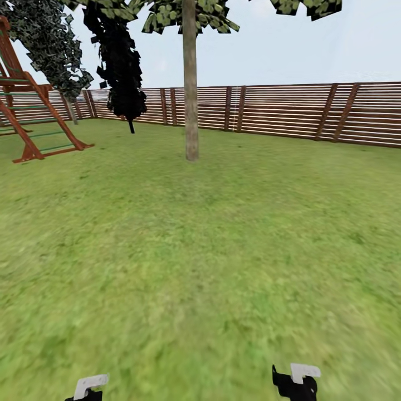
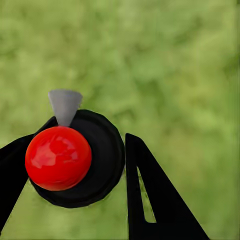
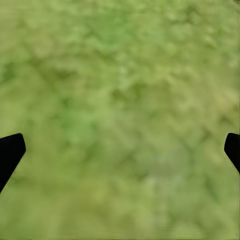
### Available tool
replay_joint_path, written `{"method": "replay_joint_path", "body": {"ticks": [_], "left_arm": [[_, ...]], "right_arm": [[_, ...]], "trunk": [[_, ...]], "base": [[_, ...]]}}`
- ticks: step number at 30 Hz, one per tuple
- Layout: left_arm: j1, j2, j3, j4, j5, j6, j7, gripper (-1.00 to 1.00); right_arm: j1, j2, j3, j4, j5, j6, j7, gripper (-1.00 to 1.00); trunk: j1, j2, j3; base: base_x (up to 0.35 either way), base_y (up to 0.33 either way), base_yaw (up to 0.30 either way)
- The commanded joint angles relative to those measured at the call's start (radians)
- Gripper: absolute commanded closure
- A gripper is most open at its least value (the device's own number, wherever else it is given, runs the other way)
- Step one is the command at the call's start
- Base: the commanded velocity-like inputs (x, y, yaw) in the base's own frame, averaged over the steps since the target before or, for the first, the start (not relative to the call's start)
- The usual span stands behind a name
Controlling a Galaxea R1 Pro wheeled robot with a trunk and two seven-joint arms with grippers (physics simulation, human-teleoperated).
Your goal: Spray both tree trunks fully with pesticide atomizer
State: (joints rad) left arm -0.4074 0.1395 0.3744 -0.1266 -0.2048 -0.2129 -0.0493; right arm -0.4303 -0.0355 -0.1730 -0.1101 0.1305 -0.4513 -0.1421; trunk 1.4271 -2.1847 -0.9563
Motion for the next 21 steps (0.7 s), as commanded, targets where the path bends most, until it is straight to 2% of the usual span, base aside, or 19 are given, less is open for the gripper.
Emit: {"method": "replay_joint_path", "body": {"ticks": [1,21], "left_arm": [[-0.001,0.000,0.009,0.001,-0.008,-0.003,-0.004,1.00],[-0.001,0.000,0.009,-0.001,-0.008,-0.003,-0.004,1.00]], "right_arm": [[-0.001,0.000,-0.006,0.001,0.011,-0.003,-0.004,-1.00],[-0.001,0.000,-0.006,0.001,0.011,-0.003,-0.004,-1.00]], "trunk": [[0.000,0.000,-0.001],[0.000,0.000,-0.001]], "base": [[0.338,0.000,0.000],[0.338,0.000,0.000]]}}
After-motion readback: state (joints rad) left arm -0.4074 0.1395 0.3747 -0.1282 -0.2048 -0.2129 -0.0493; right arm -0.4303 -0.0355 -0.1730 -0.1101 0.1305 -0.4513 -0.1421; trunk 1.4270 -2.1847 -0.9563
